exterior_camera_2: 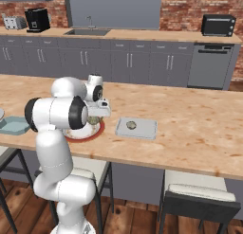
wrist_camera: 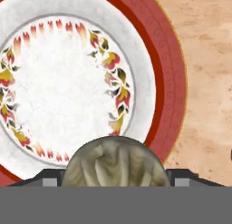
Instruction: Place two dumplings into each of the tupperware containers and then place the containers in the fridge.
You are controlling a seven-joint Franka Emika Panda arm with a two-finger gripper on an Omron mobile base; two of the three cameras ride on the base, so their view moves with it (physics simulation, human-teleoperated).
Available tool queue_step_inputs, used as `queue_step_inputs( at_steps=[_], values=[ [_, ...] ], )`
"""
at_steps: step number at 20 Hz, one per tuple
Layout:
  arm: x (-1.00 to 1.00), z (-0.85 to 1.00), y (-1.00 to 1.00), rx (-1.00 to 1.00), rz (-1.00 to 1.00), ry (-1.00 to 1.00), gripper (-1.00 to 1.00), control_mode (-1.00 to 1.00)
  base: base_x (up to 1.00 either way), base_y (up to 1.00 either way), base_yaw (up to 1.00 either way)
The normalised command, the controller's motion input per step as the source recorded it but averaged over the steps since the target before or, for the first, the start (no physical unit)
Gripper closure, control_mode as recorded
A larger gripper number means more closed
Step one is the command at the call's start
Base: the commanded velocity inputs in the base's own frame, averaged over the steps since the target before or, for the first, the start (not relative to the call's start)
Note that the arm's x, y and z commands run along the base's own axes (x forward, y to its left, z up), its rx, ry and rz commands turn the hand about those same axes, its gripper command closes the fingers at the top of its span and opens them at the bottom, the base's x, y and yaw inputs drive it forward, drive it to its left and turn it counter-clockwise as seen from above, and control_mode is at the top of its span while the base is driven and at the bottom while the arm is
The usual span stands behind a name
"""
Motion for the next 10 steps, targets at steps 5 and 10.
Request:
queue_step_inputs(
  at_steps=[5,10],
  values=[
    [0.28,0.0,-1.0,0.15,-0.01,0.0,1.0,-1.0,0.0,0.0,0.0],
    [0.47,0.0,-1.0,0.16,-0.01,0.0,1.0,-1.0,0.0,0.0,0.0]
  ],
)
